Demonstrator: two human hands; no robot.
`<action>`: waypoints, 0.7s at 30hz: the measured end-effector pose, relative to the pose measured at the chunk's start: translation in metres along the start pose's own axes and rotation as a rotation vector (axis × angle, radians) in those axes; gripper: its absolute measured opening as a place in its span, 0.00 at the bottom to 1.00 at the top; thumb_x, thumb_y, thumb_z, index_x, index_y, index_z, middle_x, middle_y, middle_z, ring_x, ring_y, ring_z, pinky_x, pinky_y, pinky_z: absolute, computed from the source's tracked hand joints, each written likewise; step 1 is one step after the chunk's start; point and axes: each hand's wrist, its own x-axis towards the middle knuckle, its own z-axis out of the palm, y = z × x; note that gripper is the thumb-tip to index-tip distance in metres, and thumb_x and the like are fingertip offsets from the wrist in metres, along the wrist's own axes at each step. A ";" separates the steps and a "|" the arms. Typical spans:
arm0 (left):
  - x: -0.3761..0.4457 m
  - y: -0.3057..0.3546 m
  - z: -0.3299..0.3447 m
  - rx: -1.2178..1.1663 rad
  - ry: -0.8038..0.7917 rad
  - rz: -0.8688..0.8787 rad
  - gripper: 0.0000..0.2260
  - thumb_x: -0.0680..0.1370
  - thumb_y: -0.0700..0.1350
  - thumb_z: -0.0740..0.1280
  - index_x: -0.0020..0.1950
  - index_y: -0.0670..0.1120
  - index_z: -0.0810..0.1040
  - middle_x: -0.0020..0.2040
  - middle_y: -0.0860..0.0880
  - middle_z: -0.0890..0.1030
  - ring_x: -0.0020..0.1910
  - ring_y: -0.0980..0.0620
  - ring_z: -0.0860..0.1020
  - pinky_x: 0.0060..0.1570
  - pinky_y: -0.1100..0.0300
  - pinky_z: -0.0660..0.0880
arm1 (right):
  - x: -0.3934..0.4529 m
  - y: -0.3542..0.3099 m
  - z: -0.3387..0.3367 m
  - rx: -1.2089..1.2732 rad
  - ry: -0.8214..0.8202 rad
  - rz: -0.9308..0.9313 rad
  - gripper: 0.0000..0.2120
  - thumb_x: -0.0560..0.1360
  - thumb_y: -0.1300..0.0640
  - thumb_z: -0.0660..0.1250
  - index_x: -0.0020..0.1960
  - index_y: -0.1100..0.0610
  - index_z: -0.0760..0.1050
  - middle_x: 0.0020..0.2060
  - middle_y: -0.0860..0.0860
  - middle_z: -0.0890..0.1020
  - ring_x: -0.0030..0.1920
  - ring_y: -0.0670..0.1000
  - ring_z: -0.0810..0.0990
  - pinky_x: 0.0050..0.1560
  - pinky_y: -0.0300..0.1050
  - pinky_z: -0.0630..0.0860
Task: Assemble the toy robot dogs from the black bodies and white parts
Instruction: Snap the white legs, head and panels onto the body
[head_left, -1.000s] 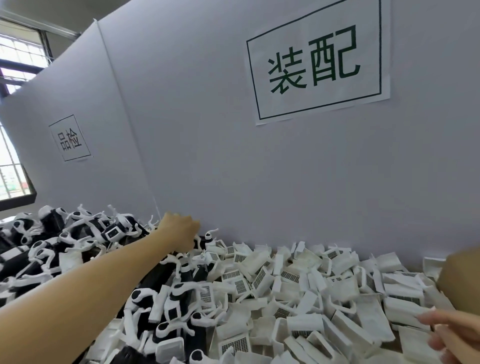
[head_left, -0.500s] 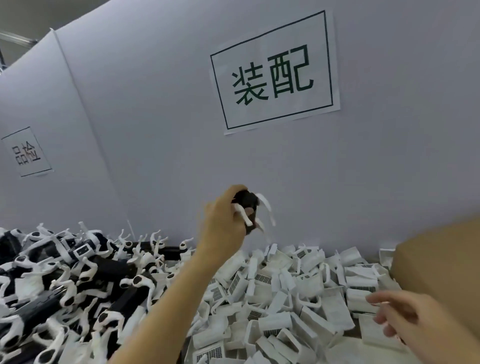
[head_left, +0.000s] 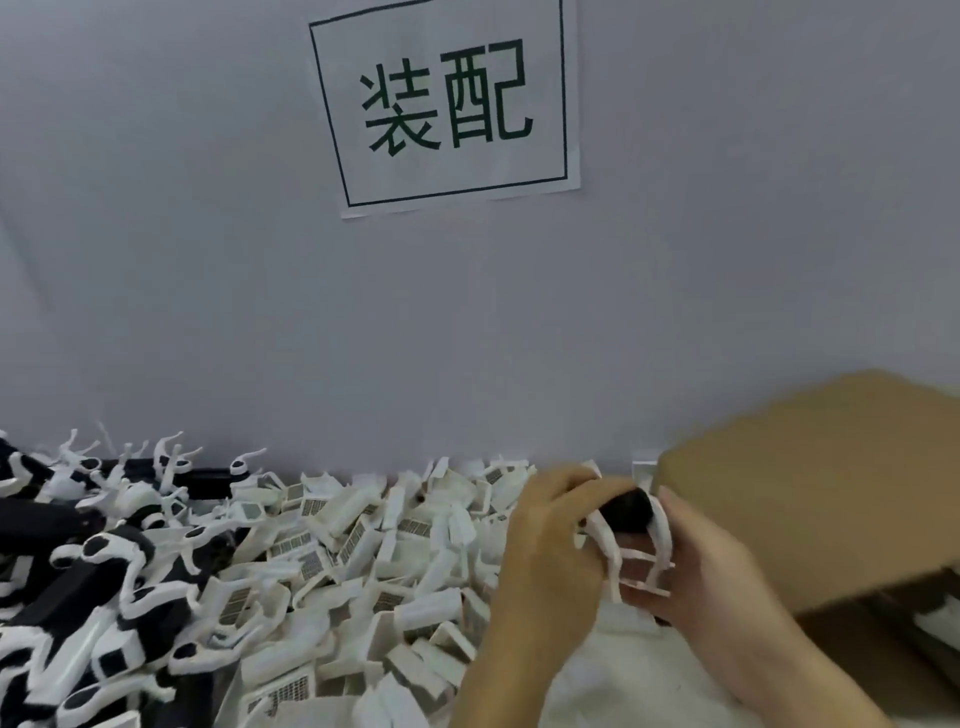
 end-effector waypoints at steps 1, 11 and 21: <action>0.001 0.001 0.003 -0.027 -0.051 -0.001 0.25 0.72 0.29 0.64 0.61 0.53 0.83 0.55 0.57 0.80 0.58 0.63 0.75 0.58 0.69 0.72 | 0.001 0.000 -0.003 0.033 0.002 0.009 0.24 0.82 0.41 0.57 0.57 0.55 0.85 0.54 0.57 0.86 0.57 0.58 0.85 0.59 0.59 0.78; 0.006 -0.004 0.013 -0.539 0.023 -0.696 0.07 0.82 0.49 0.66 0.51 0.48 0.83 0.46 0.53 0.86 0.49 0.53 0.84 0.52 0.55 0.81 | 0.008 0.019 -0.012 -0.040 0.182 -0.214 0.07 0.78 0.51 0.69 0.53 0.51 0.83 0.46 0.49 0.86 0.44 0.46 0.84 0.41 0.42 0.77; 0.004 -0.019 0.012 -0.849 0.162 -0.905 0.07 0.81 0.42 0.69 0.58 0.46 0.82 0.48 0.45 0.88 0.46 0.44 0.87 0.52 0.43 0.83 | 0.000 0.036 0.012 -0.734 0.116 -0.433 0.15 0.78 0.54 0.69 0.61 0.38 0.75 0.55 0.38 0.81 0.59 0.36 0.76 0.58 0.38 0.76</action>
